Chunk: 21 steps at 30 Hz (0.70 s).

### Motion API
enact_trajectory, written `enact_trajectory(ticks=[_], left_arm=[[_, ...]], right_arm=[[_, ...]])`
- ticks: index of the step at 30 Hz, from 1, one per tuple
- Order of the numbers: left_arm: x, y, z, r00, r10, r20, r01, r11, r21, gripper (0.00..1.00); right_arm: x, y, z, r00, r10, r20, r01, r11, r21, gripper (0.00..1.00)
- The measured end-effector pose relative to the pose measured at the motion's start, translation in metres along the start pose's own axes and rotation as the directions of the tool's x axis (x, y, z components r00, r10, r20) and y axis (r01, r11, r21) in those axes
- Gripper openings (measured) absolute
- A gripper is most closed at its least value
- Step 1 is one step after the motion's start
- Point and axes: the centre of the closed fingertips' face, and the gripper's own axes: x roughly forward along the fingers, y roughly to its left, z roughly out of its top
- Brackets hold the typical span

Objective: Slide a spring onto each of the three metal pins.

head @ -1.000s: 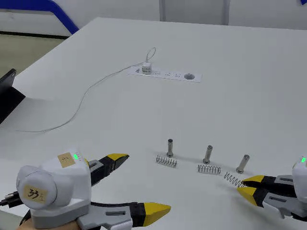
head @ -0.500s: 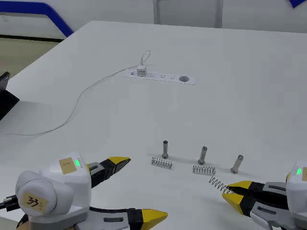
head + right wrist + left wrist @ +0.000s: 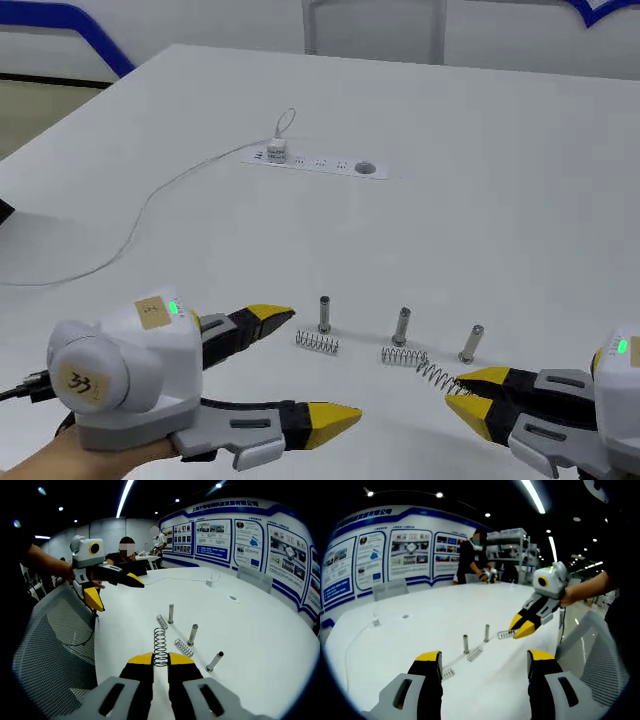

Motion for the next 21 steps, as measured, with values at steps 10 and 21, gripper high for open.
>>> enact_trajectory(ticks=[10, 21], left_arm=[[0.019, -0.012, 0.006, 0.997, -0.077, -0.005, 0.077, 0.997, 0.022, 0.59], [0.031, -0.029, 0.011, 0.9852, -0.169, -0.028, 0.171, 0.983, 0.068, 0.44]], right_arm=[[-0.004, 0.006, 0.014, 0.9988, 0.046, -0.02, -0.047, 0.995, -0.09, 0.1], [0.0, 0.022, 0.028, 0.9946, 0.104, -0.002, -0.103, 0.984, -0.146, 0.1]])
